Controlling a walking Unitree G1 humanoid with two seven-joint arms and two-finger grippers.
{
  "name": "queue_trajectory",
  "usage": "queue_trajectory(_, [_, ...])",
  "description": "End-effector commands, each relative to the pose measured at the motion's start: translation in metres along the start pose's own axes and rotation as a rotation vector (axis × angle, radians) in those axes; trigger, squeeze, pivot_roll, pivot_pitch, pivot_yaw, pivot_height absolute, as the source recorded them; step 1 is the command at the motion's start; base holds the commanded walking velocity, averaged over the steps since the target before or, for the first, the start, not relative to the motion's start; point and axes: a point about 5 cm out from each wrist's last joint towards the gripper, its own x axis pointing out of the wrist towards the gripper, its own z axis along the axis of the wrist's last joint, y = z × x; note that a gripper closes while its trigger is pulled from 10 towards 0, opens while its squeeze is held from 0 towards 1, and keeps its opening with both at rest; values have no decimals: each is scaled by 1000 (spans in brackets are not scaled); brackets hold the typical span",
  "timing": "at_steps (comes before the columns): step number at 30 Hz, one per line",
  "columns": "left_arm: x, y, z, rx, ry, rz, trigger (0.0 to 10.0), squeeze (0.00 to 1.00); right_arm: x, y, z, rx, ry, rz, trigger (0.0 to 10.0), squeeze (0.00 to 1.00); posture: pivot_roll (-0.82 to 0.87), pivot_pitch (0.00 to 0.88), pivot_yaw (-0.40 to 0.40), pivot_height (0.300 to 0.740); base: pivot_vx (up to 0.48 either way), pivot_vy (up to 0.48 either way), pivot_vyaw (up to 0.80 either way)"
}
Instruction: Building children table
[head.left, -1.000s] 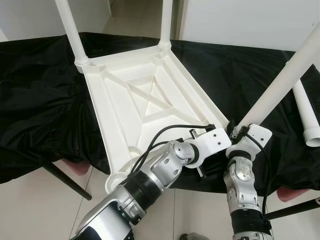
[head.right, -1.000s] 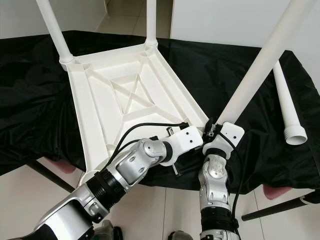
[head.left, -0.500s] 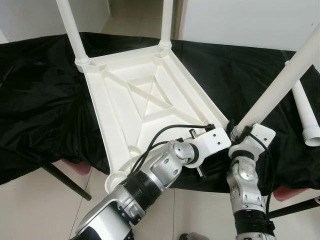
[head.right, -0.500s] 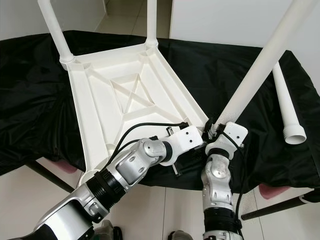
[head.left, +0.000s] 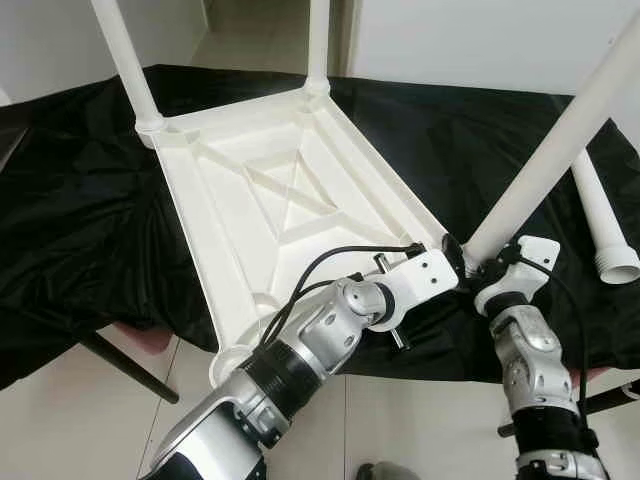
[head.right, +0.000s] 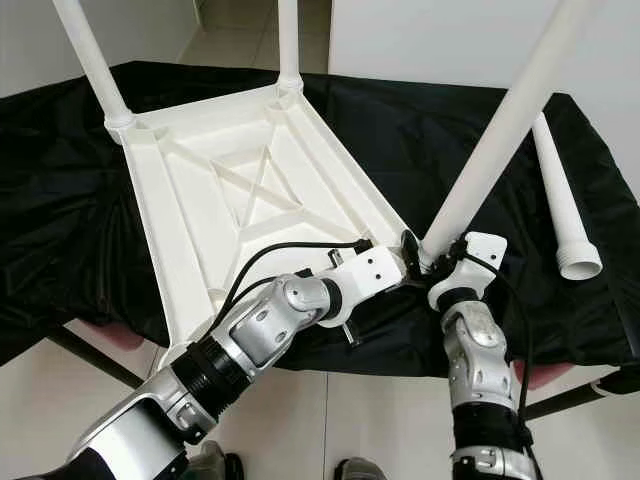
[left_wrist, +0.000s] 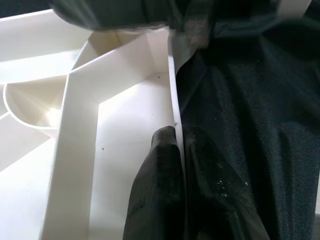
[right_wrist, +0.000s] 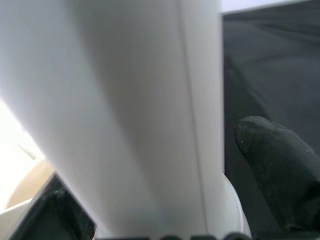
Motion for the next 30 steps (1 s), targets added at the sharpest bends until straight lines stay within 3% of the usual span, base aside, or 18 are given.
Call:
queue_trajectory(1, [3, -4, 8, 21, -16, 0, 10000, 0, 6, 8, 3, 3, 0, 115, 10000, 0, -19, 37, 11, 740, 0, 0, 0])
queue_trajectory(6, [3, -4, 9, 23, -17, 0, 10000, 0, 3, 8, -8, -54, 82, 303, 10000, 0, -17, 38, 13, 740, 0, 0, 0])
queue_trajectory(11, [3, -3, 9, 23, -17, 1, 10000, 0, 3, 7, -15, -74, 120, 326, 10000, 0, -15, 40, 15, 740, 0, 0, 0])
queue_trajectory(14, [3, -3, 9, 25, -18, 2, 10000, 0, 0, 1, -28, -100, 206, 367, 10000, 0, -14, 39, 18, 740, 0, 0, 0])
queue_trajectory(18, [3, -2, 9, 25, -18, 1, 10000, 0, 0, -1, -30, -102, 218, 366, 10000, 0, -13, 39, 20, 740, 0, 0, 0])
queue_trajectory(24, [2, -3, 10, 31, -18, -4, 10000, 0, -7, -18, -41, -119, 303, 359, 10000, 0, -13, 40, 26, 740, 0, 0, 0])
queue_trajectory(25, [2, -4, 9, 31, -18, -5, 10000, 0, -7, -20, -42, -111, 311, 349, 7608, 0, -13, 39, 27, 740, 0, 0, 0])
queue_trajectory(26, [2, -4, 10, 32, -18, -6, 10000, 0, -7, -22, -43, -98, 311, 338, 2980, 0, -13, 41, 29, 740, 0, 0, 0])
queue_trajectory(28, [2, -4, 9, 33, -18, -7, 10000, 0, -7, -24, -44, -84, 307, 332, 2980, 0, -13, 40, 29, 740, 0, 0, 0])
queue_trajectory(29, [2, -4, 9, 33, -18, -8, 10000, 0, -7, -25, -45, -78, 311, 329, 0, 0, -13, 41, 29, 740, 0, 0, 0])
queue_trajectory(30, [2, -4, 9, 33, -18, -8, 10000, 0, -7, -25, -45, -78, 311, 329, 0, 0, -13, 41, 29, 740, 0, 0, 0])
